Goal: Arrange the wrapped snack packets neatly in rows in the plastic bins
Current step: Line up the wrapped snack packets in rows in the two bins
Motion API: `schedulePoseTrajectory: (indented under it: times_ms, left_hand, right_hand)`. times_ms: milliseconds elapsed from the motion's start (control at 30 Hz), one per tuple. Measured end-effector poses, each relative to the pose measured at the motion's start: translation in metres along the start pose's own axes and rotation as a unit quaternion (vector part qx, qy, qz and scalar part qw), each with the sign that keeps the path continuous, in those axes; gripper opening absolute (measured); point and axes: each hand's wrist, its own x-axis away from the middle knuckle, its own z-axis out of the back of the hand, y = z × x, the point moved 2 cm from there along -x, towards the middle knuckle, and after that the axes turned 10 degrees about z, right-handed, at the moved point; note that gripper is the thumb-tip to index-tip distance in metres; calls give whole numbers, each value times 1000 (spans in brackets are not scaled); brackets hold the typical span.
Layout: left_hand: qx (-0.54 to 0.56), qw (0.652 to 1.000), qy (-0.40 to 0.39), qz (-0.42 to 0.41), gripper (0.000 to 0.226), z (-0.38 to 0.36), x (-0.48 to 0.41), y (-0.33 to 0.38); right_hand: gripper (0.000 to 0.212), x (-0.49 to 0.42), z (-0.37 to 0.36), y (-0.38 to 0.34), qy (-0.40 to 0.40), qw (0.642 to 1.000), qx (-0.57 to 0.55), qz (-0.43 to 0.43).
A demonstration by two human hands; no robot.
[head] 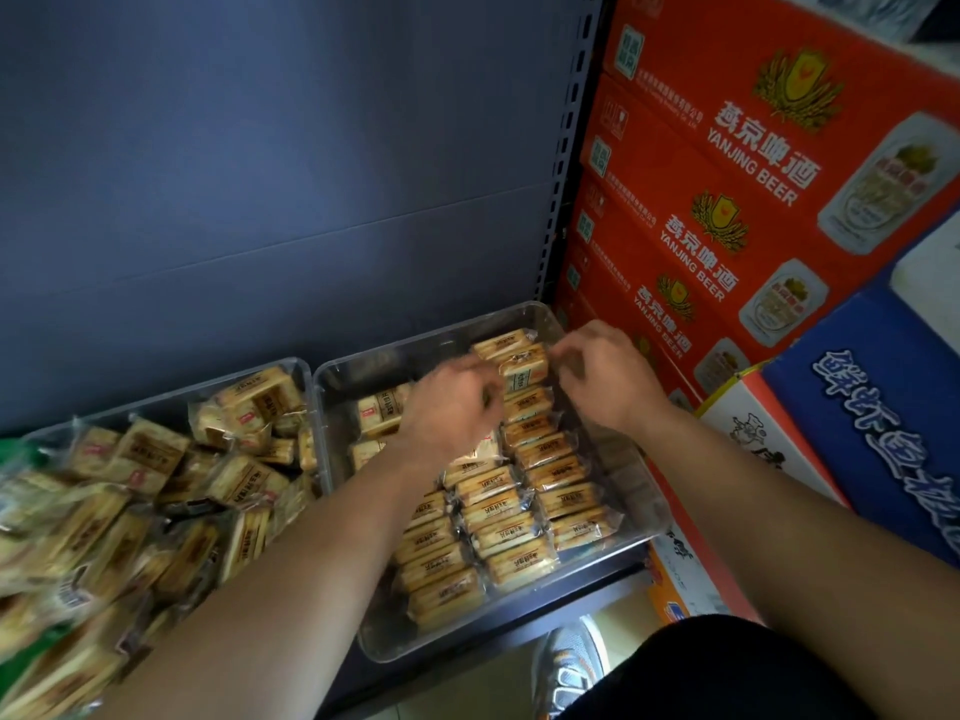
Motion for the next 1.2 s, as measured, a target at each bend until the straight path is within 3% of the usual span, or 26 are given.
schedulePoseTrajectory:
  times_ms: [133,233,500,633,800,1000,1200]
  left_hand:
    - [-51,992,-109,-34,49,-31,5,16]
    - [-116,979,-160,-39,66,-47,0,23]
    - [-179,968,-155,-82,65,-63,-8,17]
    - [-141,972,-178,-63,65,-51,-2,20]
    - [-88,985,-137,-60,58,15,36,14]
    - [-88,985,-87,122,54,134,97,-61]
    - [-26,960,-67,271,42,178,169,-158]
  right_hand:
    - [27,2,4,26,37,996,-53,-64]
    - [22,3,-4,34,18,993,-91,-79]
    - [18,-7,-11,31,24,991,-104,-84]
    - [26,-10,-7,20,42,992,-76,-91]
    - [33,-15,16,-25,66,996,-32,-44]
    - [29,-14,24,-119,-20,996,-5,85]
    - [33,-20,-3,-193,-119,977,54,169]
